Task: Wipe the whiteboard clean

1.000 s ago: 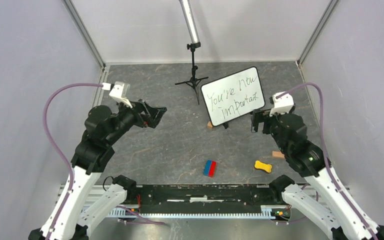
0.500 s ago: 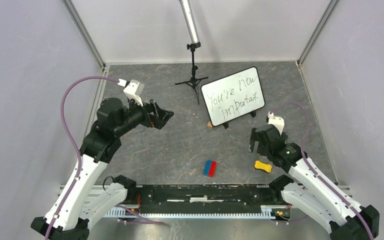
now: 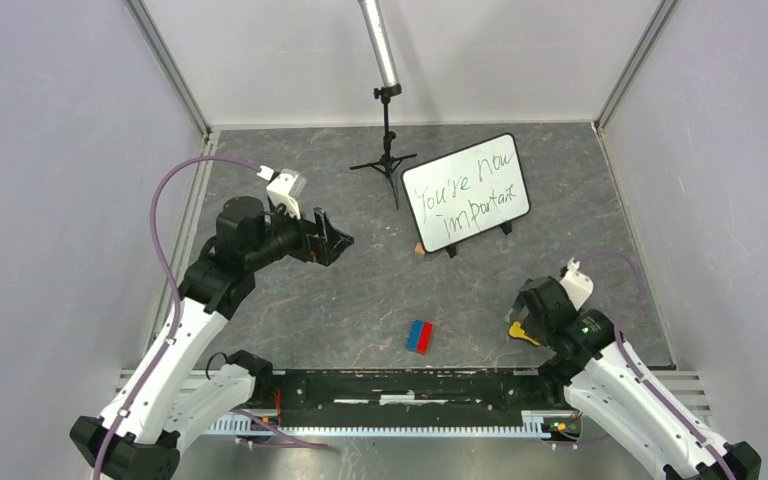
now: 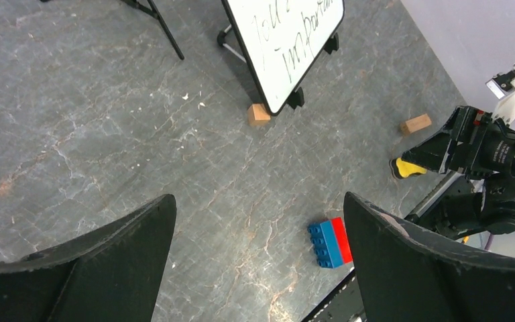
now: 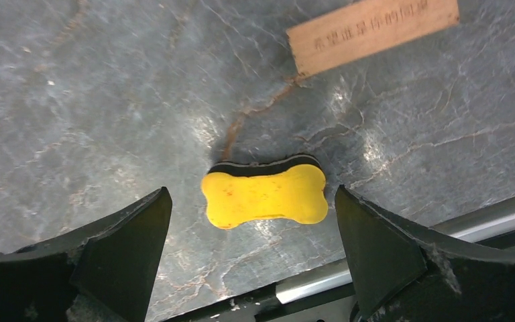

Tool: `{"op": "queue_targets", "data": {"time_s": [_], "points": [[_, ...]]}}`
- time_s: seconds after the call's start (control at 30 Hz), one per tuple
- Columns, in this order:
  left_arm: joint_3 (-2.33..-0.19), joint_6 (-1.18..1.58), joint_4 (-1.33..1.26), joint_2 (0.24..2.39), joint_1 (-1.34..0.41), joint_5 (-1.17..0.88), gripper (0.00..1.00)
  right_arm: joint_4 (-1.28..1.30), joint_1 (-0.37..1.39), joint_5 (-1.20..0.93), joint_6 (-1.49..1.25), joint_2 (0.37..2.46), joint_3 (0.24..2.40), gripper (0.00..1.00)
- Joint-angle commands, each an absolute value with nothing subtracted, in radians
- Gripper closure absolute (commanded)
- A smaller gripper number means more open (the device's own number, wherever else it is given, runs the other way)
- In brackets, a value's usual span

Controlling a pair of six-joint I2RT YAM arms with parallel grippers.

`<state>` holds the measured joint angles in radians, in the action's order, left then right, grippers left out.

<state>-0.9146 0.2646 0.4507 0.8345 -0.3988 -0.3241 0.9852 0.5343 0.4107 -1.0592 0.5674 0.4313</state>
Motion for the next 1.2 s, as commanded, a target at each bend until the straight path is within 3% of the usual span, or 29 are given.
{"op": "queue_targets", "data": {"time_s": [0.0,0.47,0.6,0.8,1.0,1.17], "points": [[-0.893,0.237,0.393,0.836,-0.394,-0.350,0.00,0.979,0.531,0.407,-1.123,0.563,0.403,0.02],[-0.865,0.243,0.386,0.811,-0.393,-0.354,0.00,0.735,0.530,0.369,-1.151,0.631,0.314,0.01],[-0.858,0.253,0.379,0.810,-0.394,-0.378,0.00,0.609,0.531,0.376,-1.057,0.700,0.338,0.05],[-0.851,0.258,0.369,0.800,-0.394,-0.391,0.00,0.315,0.531,0.241,-0.743,0.860,0.413,0.03],[-0.846,0.254,0.364,0.798,-0.394,-0.403,0.00,0.546,0.540,0.370,-0.562,0.897,0.564,0.02],[-0.850,0.258,0.365,0.816,-0.394,-0.420,0.00,0.793,0.543,0.392,-0.768,0.859,0.559,0.02]]}}
